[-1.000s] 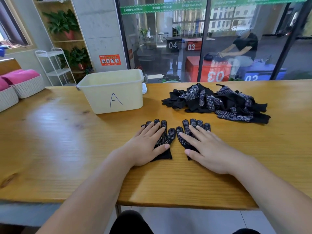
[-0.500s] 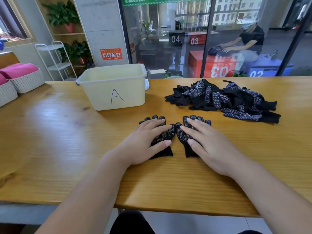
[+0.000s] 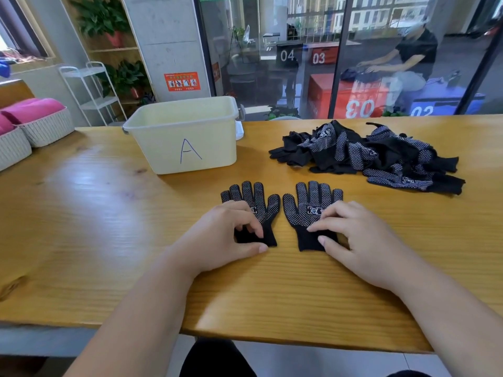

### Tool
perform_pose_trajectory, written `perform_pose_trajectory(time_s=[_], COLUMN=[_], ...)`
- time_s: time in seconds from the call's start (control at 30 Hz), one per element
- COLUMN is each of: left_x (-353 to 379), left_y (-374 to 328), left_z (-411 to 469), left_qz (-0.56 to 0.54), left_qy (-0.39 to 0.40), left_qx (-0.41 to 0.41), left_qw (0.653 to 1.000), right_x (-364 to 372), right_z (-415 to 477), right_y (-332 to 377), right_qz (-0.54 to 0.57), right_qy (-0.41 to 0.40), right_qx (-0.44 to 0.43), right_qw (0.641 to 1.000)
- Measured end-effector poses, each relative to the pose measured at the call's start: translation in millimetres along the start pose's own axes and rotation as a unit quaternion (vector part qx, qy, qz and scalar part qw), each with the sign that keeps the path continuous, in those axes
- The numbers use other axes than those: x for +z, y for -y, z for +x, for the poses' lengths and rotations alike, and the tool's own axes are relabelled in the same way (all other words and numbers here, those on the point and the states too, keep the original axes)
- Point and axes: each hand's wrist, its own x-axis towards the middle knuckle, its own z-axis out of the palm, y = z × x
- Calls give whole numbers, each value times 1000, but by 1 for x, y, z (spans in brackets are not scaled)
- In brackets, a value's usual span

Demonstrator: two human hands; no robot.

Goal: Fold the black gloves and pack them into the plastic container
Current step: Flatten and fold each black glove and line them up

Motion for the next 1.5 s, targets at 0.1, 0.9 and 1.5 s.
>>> perform_pose_trajectory(time_s=[0.1, 0.9, 1.5], left_x=[0, 33, 31], left_y=[0, -41, -11], left_z=[0, 63, 31], left_qz=[11, 10, 73], left_qy=[-27, -58, -53], left_qx=[-16, -32, -43], left_qw=[999, 998, 995], right_x=[2, -26, -94], right_z=[1, 12, 37], right_y=[1, 1, 23], right_qz=[-11, 535, 452], right_qy=[5, -279, -175], right_qx=[4, 264, 122], right_qw=[1000, 752, 866])
